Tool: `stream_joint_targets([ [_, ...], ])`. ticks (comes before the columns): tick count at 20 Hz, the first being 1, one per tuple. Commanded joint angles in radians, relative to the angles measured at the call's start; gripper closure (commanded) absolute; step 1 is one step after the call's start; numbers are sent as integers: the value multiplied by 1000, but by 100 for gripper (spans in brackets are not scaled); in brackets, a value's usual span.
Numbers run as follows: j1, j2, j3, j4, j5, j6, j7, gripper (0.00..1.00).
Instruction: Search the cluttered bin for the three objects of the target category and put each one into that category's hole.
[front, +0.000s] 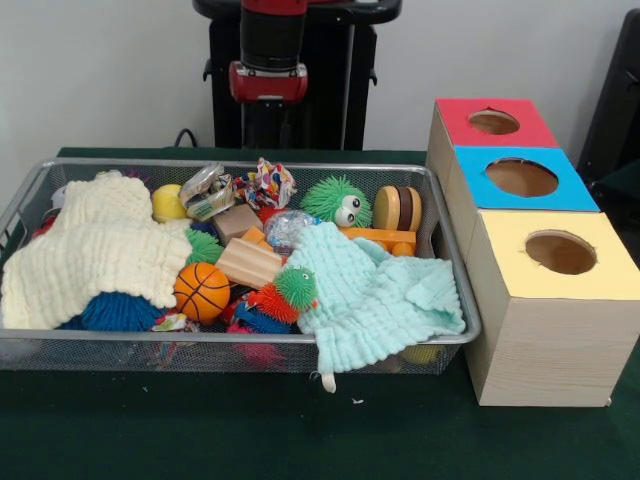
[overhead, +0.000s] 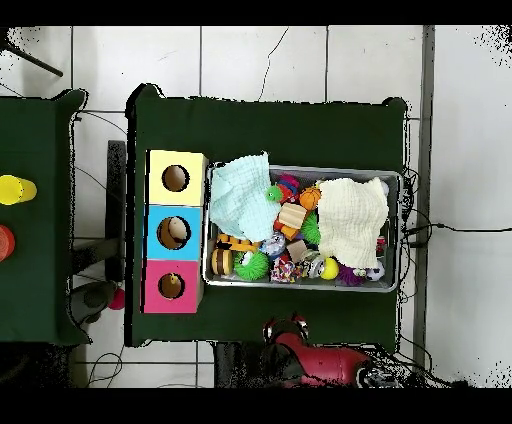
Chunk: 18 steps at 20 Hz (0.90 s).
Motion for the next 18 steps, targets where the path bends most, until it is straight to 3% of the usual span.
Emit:
stream_joint_targets([
  [1,35,47,33,-171,96,-117,179,0],
  [11,27,140,34,-217,111,-213,166,0],
  [18,23,166,29,-242,92,-168,145,0],
])
